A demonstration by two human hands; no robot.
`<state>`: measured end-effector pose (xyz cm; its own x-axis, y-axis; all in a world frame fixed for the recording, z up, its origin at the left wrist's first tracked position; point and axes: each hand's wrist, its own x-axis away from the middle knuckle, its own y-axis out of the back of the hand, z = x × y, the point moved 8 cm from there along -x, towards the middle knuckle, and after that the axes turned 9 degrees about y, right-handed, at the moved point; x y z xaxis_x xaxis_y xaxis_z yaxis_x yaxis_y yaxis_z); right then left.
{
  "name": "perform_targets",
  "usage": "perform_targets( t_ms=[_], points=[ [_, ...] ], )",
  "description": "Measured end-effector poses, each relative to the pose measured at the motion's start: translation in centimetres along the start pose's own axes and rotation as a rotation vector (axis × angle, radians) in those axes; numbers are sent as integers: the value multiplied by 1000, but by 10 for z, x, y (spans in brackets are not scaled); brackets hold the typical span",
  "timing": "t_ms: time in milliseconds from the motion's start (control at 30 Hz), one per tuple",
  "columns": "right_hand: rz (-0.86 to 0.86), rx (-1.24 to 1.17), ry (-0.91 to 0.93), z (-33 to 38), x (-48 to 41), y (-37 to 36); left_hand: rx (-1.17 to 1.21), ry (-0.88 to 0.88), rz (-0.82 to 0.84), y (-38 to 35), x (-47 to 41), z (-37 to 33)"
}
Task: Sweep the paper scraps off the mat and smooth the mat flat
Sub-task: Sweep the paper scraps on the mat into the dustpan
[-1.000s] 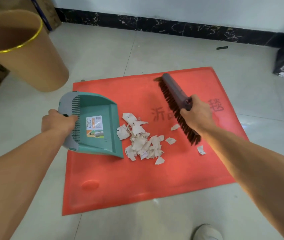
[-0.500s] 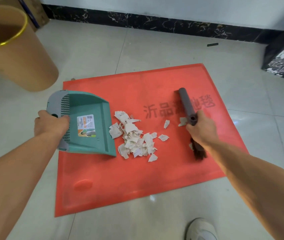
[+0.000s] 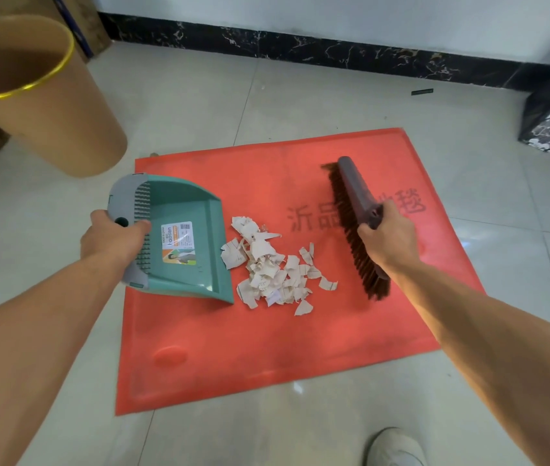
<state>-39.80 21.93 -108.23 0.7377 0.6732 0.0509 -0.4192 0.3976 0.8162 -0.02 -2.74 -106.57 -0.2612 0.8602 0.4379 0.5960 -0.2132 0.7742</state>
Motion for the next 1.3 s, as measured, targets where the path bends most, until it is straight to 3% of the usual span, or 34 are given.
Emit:
perform_targets(
  t_ms=[300,633,800,1000,1300],
  points=[
    [120,-123,14,17,23,-47,-35,-45,9,0,6,-4],
    [119,-201,75,49,23,-64,-34,-79,15,3,5,-2],
    [101,-182,12,26,17,-49,-43,-106,48,4,1,-1],
    [295,-94,-33,21,28,-59,-111,-154,86,1,-1,-5],
    [292,-264,-78,42,48,-83,-110,-108,83,-1,-2,3]
  ],
)
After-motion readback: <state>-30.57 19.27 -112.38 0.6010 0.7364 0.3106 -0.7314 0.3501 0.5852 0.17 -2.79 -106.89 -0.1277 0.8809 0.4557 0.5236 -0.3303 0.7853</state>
